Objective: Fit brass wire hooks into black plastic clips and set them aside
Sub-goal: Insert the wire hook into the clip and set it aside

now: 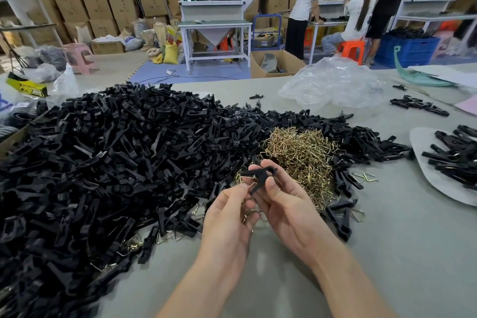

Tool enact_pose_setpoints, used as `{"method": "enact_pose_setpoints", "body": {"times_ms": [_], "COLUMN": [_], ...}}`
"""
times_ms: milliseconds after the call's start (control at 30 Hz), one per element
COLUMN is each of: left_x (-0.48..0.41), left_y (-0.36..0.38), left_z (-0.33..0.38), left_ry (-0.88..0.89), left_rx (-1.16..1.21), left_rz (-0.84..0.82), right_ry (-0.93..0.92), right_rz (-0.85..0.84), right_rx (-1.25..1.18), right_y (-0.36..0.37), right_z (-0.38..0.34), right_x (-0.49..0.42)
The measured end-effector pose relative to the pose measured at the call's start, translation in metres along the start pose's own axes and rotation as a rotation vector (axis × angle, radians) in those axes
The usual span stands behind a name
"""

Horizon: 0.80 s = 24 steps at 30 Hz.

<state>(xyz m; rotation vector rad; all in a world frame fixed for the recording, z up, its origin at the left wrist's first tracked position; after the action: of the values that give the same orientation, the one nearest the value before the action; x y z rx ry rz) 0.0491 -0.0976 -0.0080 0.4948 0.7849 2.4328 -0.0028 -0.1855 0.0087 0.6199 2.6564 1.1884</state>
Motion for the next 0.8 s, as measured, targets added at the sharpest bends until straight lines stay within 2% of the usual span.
{"method": "enact_pose_setpoints", "body": {"times_ms": [167,267,367,500,567,667,800], "left_x": [0.0,-0.003,-0.004,0.0,0.002,0.003,0.01], "left_y": [-0.005,-0.003,0.004,0.013,0.013,0.012,0.019], "left_z": [0.001,-0.001,0.001,-0.001,0.0,0.001,0.0], "left_ry": [0.062,0.053,-0.01,-0.072,0.013,0.262,0.486], "left_rx": [-0.047,-0.067,-0.101,-0.161,-0.349,-0.85,-1.304], "left_rz": [0.052,0.022,-0.136,-0.349,-0.355,-0.325,-0.262], "right_ry": [-0.002,-0.01,0.014,0.208,0.239,0.135,0.07], "right_rz": [-0.029,-0.021,0.034,0.061,0.085,0.188,0.268], "right_rx": [0.061,0.125,0.132,0.112,0.056,-0.022,-0.123], "right_y": [0.003,0.003,-0.002,-0.004,-0.004,-0.008,-0.012], "right_z": [0.003,0.003,0.001,0.011,0.016,0.018,0.02], "right_x": [0.001,-0.001,-0.002,0.002,0.003,0.0,-0.002]}}
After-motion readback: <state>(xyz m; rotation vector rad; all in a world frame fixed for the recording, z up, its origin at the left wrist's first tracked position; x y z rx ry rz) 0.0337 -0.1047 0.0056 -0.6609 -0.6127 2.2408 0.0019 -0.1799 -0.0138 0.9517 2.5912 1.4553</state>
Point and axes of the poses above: each hand's wrist, its own x-axis away from the middle knuckle, its own y-axis out of the palm, z = x × y, the point moved 7 cm from there along -x, towards the middle knuckle, and after that the axes turned 6 degrees about y, right-handed, at the moved point
